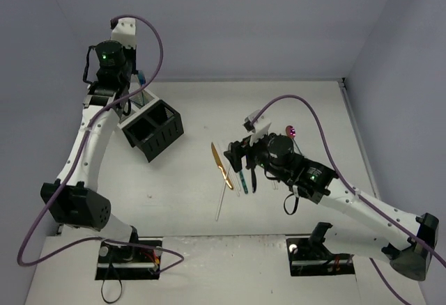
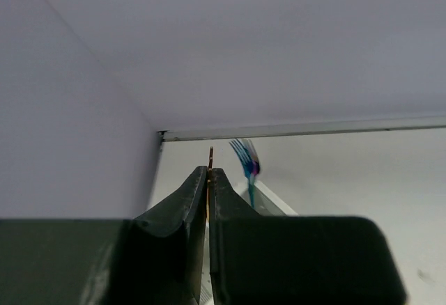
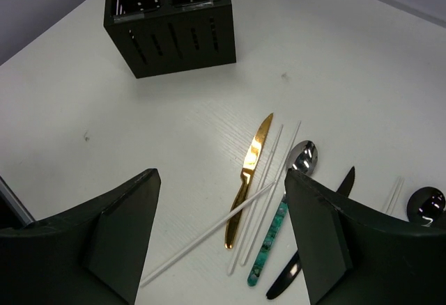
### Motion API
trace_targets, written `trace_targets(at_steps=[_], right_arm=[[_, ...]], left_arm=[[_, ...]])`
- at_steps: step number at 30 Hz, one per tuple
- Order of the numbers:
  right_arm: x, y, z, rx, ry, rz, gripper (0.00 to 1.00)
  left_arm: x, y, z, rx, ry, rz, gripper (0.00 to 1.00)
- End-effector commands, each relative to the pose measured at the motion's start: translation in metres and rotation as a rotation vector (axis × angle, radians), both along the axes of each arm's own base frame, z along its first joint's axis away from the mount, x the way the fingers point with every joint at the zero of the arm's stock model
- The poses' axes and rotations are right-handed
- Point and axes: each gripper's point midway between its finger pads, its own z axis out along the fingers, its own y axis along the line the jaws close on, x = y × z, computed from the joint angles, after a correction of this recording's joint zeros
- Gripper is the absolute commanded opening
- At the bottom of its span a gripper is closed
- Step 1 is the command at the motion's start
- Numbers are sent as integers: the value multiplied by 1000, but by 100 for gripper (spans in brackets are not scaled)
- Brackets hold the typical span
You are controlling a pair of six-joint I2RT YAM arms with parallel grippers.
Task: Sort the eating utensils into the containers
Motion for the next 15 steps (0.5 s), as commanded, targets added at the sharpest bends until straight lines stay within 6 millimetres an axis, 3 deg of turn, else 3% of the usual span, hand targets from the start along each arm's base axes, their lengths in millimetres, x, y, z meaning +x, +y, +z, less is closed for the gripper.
trace_targets(at_steps=[1,5,8,15], right_arm=[[-2,1,4,56,2,4,70],[-6,-1,-9,41,29,13,70],[-8,-4,-17,32,43,12,70],[-5,-8,-38,-2,79,-6,70]], left_arm=[[34,32,28,29,-89,74,0],[62,45,14,37,-80,110,0],[84,54,-11,53,-33,132,0],[103,54,-63,20,8,143,5]])
